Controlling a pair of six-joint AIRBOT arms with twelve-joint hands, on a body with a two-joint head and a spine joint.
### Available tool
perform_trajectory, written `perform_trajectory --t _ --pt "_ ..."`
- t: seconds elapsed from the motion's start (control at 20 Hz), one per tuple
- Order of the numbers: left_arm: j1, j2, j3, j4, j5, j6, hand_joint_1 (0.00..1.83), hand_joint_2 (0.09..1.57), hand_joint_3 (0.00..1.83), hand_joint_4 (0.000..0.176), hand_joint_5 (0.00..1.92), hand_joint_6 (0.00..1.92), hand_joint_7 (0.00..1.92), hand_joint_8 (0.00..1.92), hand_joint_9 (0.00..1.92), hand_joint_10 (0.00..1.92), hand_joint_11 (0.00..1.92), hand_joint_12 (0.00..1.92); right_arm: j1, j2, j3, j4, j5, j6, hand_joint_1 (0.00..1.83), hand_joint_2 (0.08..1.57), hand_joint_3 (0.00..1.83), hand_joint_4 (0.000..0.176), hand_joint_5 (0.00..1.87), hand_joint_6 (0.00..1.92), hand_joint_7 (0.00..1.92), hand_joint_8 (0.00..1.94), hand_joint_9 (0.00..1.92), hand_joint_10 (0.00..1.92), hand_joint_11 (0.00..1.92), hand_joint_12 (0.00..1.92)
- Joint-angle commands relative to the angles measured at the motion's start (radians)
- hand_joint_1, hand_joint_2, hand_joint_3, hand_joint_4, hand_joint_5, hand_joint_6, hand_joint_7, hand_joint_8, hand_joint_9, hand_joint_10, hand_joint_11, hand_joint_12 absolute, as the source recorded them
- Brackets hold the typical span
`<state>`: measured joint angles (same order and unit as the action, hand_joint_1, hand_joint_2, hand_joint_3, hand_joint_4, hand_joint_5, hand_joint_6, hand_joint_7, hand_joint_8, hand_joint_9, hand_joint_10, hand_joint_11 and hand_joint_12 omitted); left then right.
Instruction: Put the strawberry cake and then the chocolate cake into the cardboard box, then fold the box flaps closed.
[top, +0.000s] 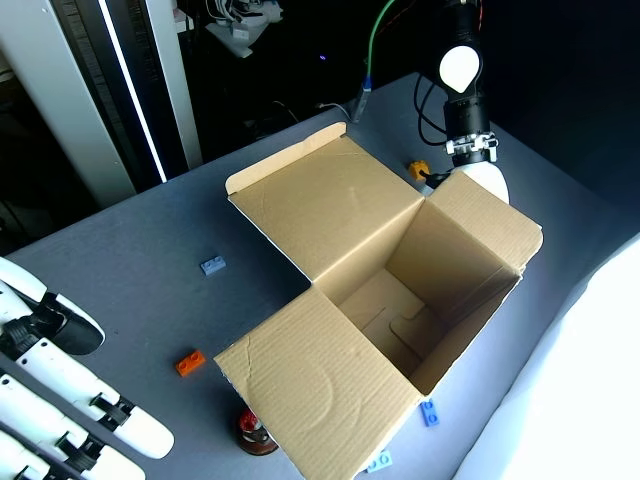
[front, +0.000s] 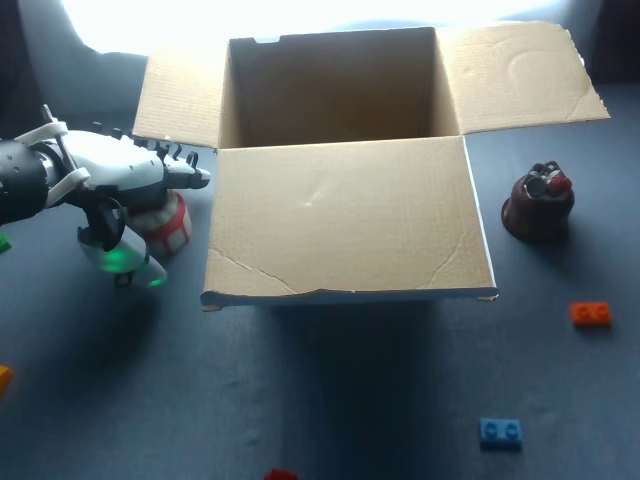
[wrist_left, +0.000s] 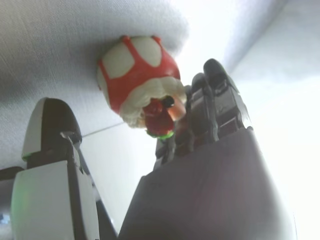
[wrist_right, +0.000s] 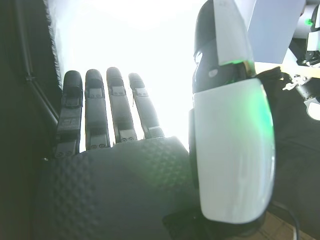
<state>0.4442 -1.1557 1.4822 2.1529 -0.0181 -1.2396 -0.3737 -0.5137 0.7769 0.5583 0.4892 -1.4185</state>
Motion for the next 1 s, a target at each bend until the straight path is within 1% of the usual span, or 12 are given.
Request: perform_trajectory --t 0.0,0.15,0.3,0.4,0.45,0.5,0.55,0.65,0.7,0.75,0.85,0.95 --pt "-0.002 0.005 0.007 -0.002 0.068 0.000 0.91 1.01 0.00 0.029 0.11 0.00 0.07 0.00 0.11 0.00 0.00 0.52 0.012 0.013 0.004 -0.011 0.119 -0.005 0.88 0.97 0.00 0.002 0.08 0.00 0.15 0.00 0.13 0.00 0.00 0.32" --pt "-0.001 0.004 0.007 -0.002 0.067 0.000 0.93 0.99 0.00 0.038 0.11 0.00 0.08 0.00 0.09 0.00 0.00 0.50 0.012 0.013 0.004 -0.011 0.119 -0.005 0.85 0.98 0.00 0.002 0.06 0.00 0.14 0.00 0.12 0.00 0.00 0.28" --pt "-0.001 0.004 0.007 -0.002 0.067 0.000 0.92 1.01 0.00 0.035 0.10 0.00 0.10 0.01 0.11 0.01 0.00 0.51 0.012 0.013 0.004 -0.011 0.119 -0.005 0.88 0.97 0.00 0.006 0.08 0.00 0.15 0.00 0.14 0.01 0.00 0.21" --pt "-0.001 0.004 0.006 -0.004 0.066 0.000 0.92 1.04 0.01 0.036 0.17 0.02 0.24 0.02 0.20 0.02 0.00 0.76 0.012 0.013 0.004 -0.011 0.119 -0.005 0.89 0.96 0.00 0.002 0.09 0.00 0.16 0.00 0.16 0.01 0.00 0.29" --pt "-0.001 0.004 0.006 -0.004 0.066 0.000 0.93 1.07 0.01 0.039 0.27 0.03 0.39 0.03 0.34 0.04 0.00 0.97 0.012 0.013 0.004 -0.011 0.119 -0.005 0.89 0.97 0.00 0.002 0.09 0.00 0.16 0.00 0.15 0.00 0.00 0.30" --pt "-0.001 0.004 0.006 -0.004 0.065 0.000 1.02 1.09 0.01 0.030 0.46 0.04 0.61 0.05 0.56 0.10 0.04 1.22 0.012 0.013 0.004 -0.011 0.119 -0.005 0.89 0.97 0.00 0.000 0.09 0.00 0.16 0.00 0.16 0.00 0.00 0.37" --pt "-0.001 0.004 0.006 -0.004 0.065 0.000 1.02 1.09 0.01 0.030 0.46 0.04 0.61 0.05 0.56 0.10 0.04 1.22 0.012 0.013 0.004 -0.011 0.118 -0.005 0.89 0.97 0.00 0.000 0.09 0.00 0.16 0.00 0.16 0.00 0.00 0.37" --pt "-0.001 0.004 0.007 -0.004 0.065 0.000 1.04 1.10 0.00 0.030 0.58 0.03 0.62 0.22 0.53 0.48 0.10 1.37 0.012 0.013 0.004 -0.011 0.118 -0.005 0.88 0.96 0.00 0.000 0.10 0.01 0.18 0.01 0.17 0.01 0.00 0.39" --pt "-0.001 0.004 0.007 -0.004 0.065 0.000 1.04 1.11 0.00 0.023 0.64 0.04 0.38 0.89 0.36 1.18 0.16 1.56 0.012 0.013 0.003 -0.011 0.118 -0.005 0.87 0.97 0.00 0.000 0.11 0.01 0.18 0.00 0.18 0.01 0.00 0.43" --pt "-0.001 0.004 0.007 -0.004 0.065 0.000 1.04 1.11 0.00 0.023 0.64 0.04 0.38 0.89 0.36 1.18 0.16 1.56 0.012 0.013 0.003 -0.011 0.118 -0.005 0.87 0.97 0.00 0.000 0.11 0.01 0.18 0.00 0.18 0.01 0.00 0.43" --pt "-0.001 0.005 0.007 -0.005 0.063 0.000 1.05 1.11 0.00 0.006 0.70 0.09 0.26 1.32 0.29 1.50 0.17 1.72 0.012 0.014 0.001 -0.011 0.118 -0.005 0.86 0.98 0.00 0.000 0.10 0.00 0.17 0.00 0.17 0.00 0.00 0.38" --pt "-0.003 0.005 0.007 -0.006 0.060 0.000 1.06 1.14 0.00 0.006 0.68 0.22 0.24 1.39 0.26 1.55 0.19 1.74 0.012 0.014 0.001 -0.011 0.118 -0.005 0.85 0.99 0.01 0.000 0.09 0.00 0.15 0.00 0.16 0.00 0.00 0.37"
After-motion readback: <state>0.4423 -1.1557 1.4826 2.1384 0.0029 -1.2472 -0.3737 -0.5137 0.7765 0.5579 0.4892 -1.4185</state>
